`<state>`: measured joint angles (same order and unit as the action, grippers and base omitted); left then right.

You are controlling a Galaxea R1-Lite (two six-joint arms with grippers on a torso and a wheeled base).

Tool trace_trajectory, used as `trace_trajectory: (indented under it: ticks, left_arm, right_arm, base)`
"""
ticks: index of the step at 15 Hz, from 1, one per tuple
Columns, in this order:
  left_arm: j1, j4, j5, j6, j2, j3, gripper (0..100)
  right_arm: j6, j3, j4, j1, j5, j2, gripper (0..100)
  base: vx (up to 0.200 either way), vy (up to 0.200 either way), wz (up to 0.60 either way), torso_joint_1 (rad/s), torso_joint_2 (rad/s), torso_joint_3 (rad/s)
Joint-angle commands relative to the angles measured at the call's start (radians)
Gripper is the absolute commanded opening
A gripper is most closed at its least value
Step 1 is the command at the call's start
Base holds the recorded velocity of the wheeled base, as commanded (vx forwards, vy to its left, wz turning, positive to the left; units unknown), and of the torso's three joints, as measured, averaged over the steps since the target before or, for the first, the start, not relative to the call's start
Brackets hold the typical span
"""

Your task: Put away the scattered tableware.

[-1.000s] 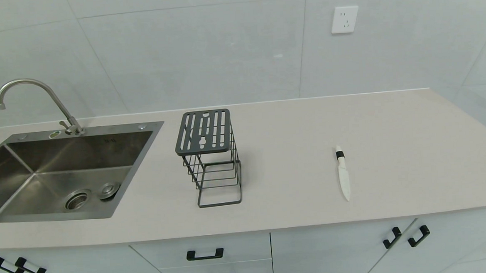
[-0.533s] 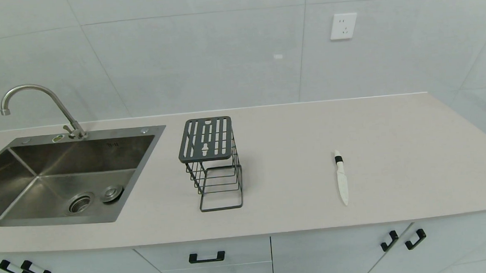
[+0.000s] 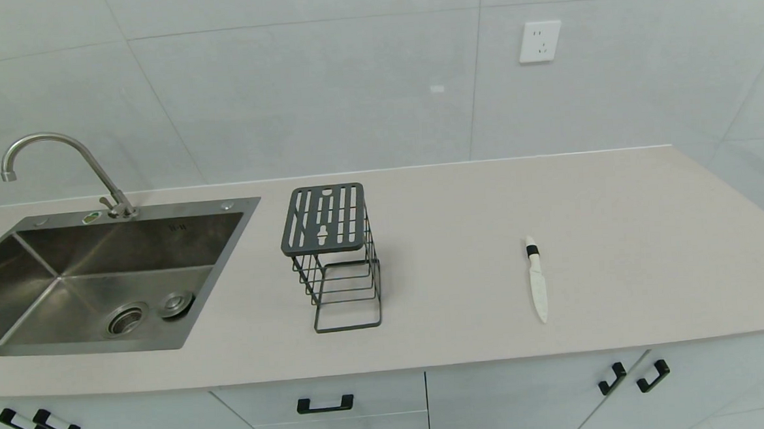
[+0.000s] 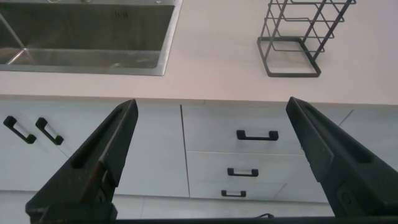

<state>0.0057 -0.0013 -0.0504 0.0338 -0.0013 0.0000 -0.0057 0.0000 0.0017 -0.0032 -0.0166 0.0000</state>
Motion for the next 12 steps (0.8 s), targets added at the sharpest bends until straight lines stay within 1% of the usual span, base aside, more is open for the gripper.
trace_trajectory:
  ticks: [1,3,5,8,12]
  left_arm:
    - [0.000,0.000,0.000,0.001,0.001,0.000,100]
    - [0.000,0.000,0.000,0.001,0.001,0.000,100]
    - [0.000,0.000,0.000,0.001,0.001,0.000,100]
    - [0.000,0.000,-0.002,0.000,0.001,0.000,100]
    - [0.000,0.000,-0.002,0.003,0.001,0.000,100]
  right_arm:
    - [0.000,0.000,0.000,0.000,0.000,0.002,100]
    - [0.000,0.000,0.000,0.000,0.000,0.002,100]
    - [0.000,0.000,0.000,0.000,0.000,0.000,100]
    - [0.000,0.000,0.000,0.000,0.000,0.000,100]
    - [0.001,0.000,0.000,0.000,0.000,0.000,100]
  base:
    - [0.000,0.000,0.00,0.000,0.00,0.000]
    - [0.000,0.000,0.00,0.000,0.00,0.000]
    - [0.200,0.000,0.00,-0.024,0.04,0.034]
    - [0.200,0.000,0.00,-0.134,0.29,0.134]
    - [0.000,0.000,0.00,-0.014,0.02,0.010]
